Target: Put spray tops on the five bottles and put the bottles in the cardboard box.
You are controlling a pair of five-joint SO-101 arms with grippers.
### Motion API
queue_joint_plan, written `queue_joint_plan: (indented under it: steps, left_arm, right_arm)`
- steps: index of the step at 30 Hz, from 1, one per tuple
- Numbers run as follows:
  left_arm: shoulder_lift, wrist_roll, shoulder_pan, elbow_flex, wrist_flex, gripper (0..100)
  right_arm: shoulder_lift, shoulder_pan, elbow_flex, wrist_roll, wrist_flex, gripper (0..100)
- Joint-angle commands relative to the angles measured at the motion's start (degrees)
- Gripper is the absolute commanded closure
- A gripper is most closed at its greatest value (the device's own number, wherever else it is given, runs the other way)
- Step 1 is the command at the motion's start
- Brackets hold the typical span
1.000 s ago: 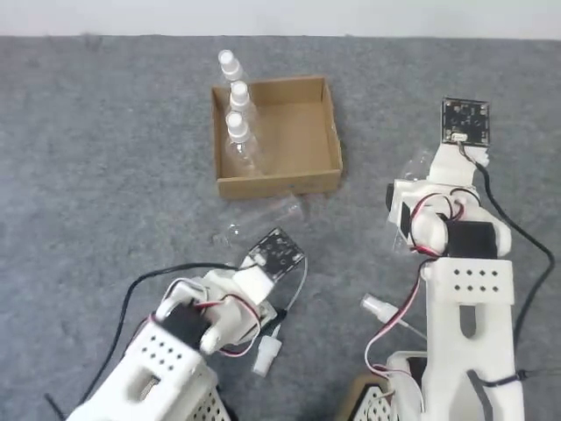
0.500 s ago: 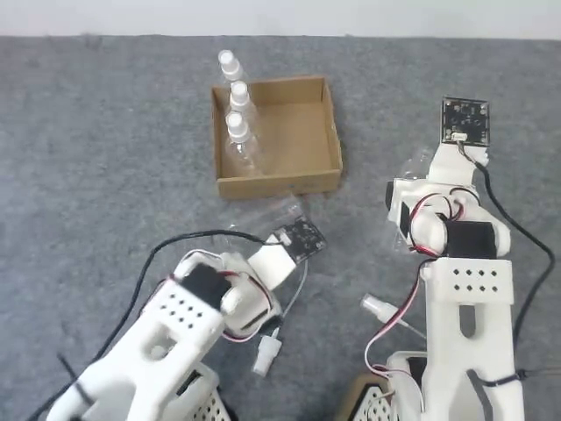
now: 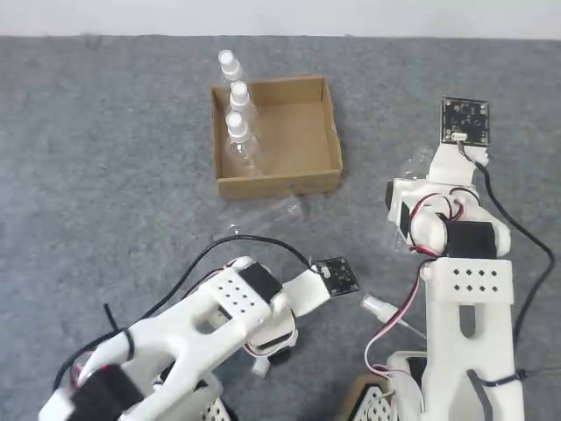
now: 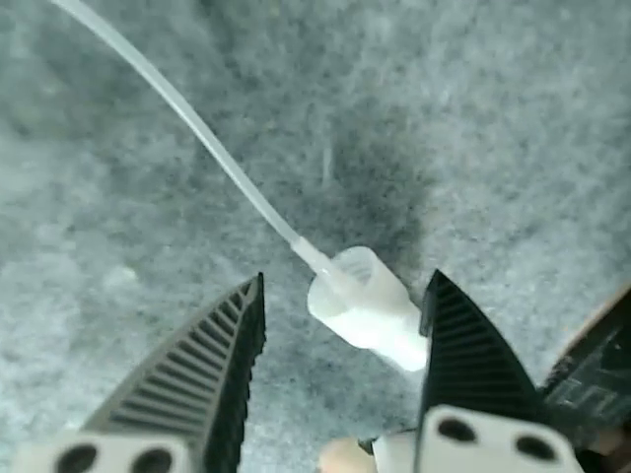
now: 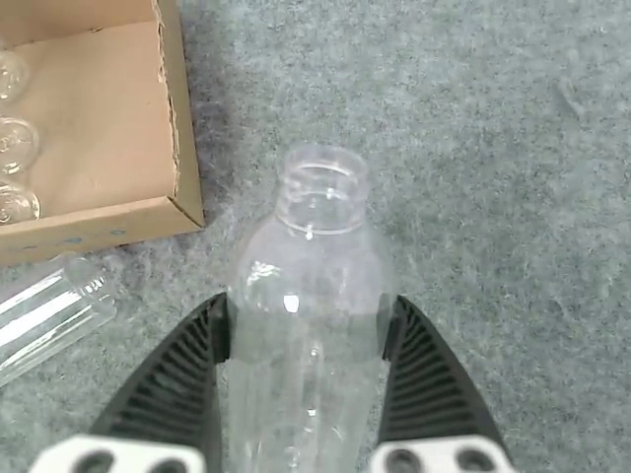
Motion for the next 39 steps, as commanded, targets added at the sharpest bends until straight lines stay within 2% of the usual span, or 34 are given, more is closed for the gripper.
queue_joint_plan:
  steps: [1,5,12,24,31,39]
  left_arm:
    - [3.9,-0.5,0.4,-3.5,-1.1,76]
    - [8.4,-0.4,0.4,-3.0,-5.3,81]
    - [7.6,-0.4,0.7,-3.5,-5.5,96]
    - [-13.2,-0.4,0.4,-3.8,4.0,96]
    - [-23.8,-0.2,0.3,-3.7,6.5,96]
    - [-34.7,-0.1,-8.4,-6.4,8.3,96]
  right_arm:
    - [-2.0,1.1,-1.0,0.4,-1.2,99.0]
    - [-2.0,1.1,-1.0,0.4,-1.1,99.0]
    - [-2.0,1.1,-0.5,0.4,-1.5,99.0]
    - [-2.0,1.1,-0.5,0.4,-1.5,98.9]
    - [-2.0,1.2,-0.4,0.4,-1.5,98.9]
    - [-2.0,1.2,-0.4,0.4,-1.5,98.9]
